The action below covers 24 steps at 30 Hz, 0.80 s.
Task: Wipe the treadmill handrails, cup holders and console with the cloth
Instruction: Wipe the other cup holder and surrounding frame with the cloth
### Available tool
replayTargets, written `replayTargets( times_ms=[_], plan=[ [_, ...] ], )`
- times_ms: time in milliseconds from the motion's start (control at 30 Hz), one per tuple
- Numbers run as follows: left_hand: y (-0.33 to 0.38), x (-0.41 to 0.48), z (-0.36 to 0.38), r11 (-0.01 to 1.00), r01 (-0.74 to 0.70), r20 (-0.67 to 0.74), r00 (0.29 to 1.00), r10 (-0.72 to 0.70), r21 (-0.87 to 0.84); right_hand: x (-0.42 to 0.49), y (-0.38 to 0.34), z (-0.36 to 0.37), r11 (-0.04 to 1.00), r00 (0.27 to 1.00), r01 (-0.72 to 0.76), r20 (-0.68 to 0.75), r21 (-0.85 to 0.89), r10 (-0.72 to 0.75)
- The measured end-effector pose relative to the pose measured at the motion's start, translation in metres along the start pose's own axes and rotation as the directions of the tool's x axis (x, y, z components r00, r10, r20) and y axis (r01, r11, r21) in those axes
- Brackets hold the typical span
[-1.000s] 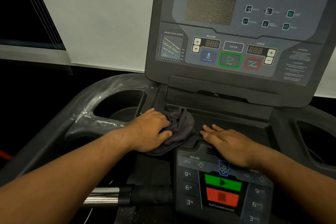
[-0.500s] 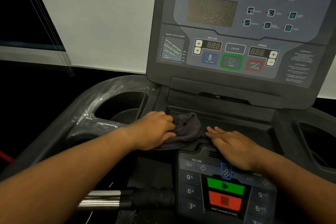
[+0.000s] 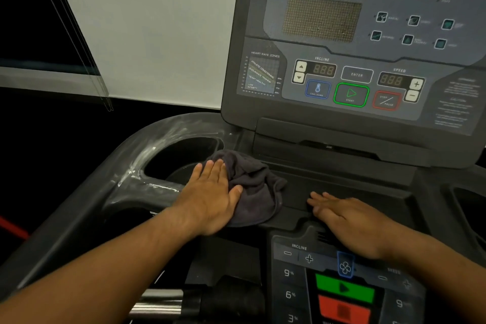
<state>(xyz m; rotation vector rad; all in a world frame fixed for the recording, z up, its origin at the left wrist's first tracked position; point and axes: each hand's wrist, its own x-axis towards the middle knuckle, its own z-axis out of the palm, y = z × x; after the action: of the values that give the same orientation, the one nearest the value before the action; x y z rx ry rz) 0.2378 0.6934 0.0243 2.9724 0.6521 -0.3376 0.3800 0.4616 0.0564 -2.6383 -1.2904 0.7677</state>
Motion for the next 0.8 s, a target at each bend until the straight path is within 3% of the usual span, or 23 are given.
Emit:
replayTargets(
  times_ms=[100, 167, 367, 533, 800],
  plan=[
    [-0.007, 0.03, -0.008, 1.0, -0.017, 0.036, 0.999, 0.017, -0.016, 0.004, -0.016, -0.005, 0.999, 0.984, 0.035, -0.175, -0.008, -0.036],
    [-0.012, 0.054, -0.016, 0.999, -0.031, 0.045, 0.999, 0.03, 0.025, 0.011, -0.03, -0.006, 0.996, 0.974, 0.086, -0.207, -0.025, -0.089],
    [-0.03, 0.118, -0.033, 0.977, -0.124, 0.028, 0.992, 0.121, 0.175, 0.033, -0.062, 0.001, 0.995, 0.992, 0.095, -0.084, -0.001, -0.095],
    [-0.045, 0.155, -0.05, 0.975, -0.072, 0.091, 0.994, 0.054, 0.208, 0.041, -0.067, 0.004, 0.999, 0.996, 0.048, -0.068, -0.024, -0.05],
    [-0.08, 0.184, -0.064, 0.998, 0.037, -0.005, 0.999, -0.036, 0.047, 0.049, -0.08, 0.002, 0.999, 0.996, -0.002, -0.084, -0.035, -0.001]
  ],
)
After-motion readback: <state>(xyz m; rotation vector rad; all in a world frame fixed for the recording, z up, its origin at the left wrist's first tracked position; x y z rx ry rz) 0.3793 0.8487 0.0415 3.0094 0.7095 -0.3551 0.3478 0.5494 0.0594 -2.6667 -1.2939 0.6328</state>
